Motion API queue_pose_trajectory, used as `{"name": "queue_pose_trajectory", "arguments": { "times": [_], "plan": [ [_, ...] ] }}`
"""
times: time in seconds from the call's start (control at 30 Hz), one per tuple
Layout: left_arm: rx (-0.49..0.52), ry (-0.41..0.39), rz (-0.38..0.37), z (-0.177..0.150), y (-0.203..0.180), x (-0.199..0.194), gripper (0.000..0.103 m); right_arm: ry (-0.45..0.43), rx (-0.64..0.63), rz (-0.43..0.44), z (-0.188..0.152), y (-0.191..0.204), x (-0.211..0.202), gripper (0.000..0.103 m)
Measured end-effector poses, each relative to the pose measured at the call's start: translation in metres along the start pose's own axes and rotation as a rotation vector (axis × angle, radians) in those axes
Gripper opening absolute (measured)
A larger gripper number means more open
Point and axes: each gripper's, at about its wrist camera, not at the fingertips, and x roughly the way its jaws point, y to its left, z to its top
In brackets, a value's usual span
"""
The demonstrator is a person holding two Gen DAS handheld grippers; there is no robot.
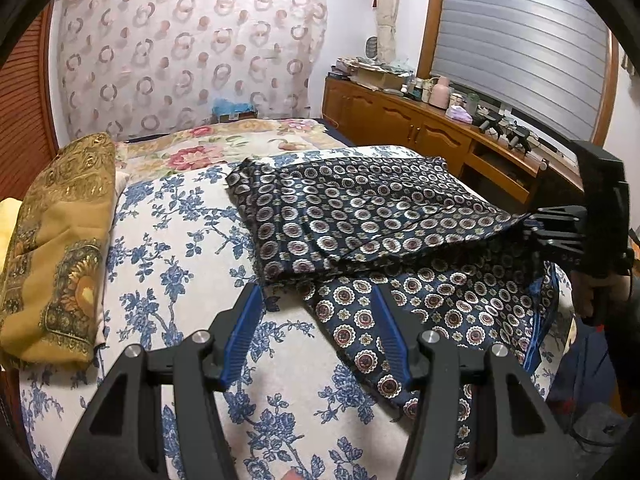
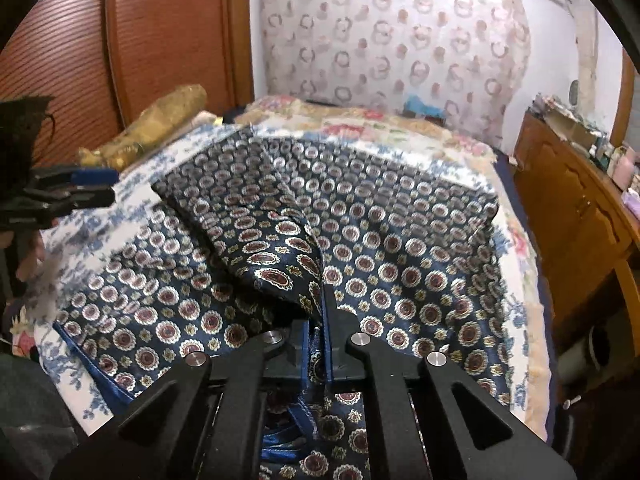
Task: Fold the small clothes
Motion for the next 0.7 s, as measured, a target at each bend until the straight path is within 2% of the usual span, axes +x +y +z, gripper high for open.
{"name": "queue_pose_trajectory", "arguments": {
  "times": [0.2, 0.33, 0.53, 0.7],
  "plan": [
    [-0.002, -0.003, -0.001, -0.001, 0.0, 0.0, 0.056, -0.047, 0.037, -0.021, -0.003, -0.009, -0.023, 0.002],
    [0.002, -0.005, -0.004, -0.002, -0.002, 0.0, 0.056, -0.046, 0.048, -0.07, -0.014, -0.017, -0.036, 0.002],
    [0.009, -0.008, -0.014, -0.002, -0.009, 0.0, 0.056, -0.005, 0.081, -0.144, -0.034, -0.039, -0.043, 0.002],
    [0.022, -0.01, -0.021, -0.001, -0.016, 0.0, 0.056, 0.056, 0.101, -0.164, -0.049, -0.046, -0.033, 0.002]
  ]
}}
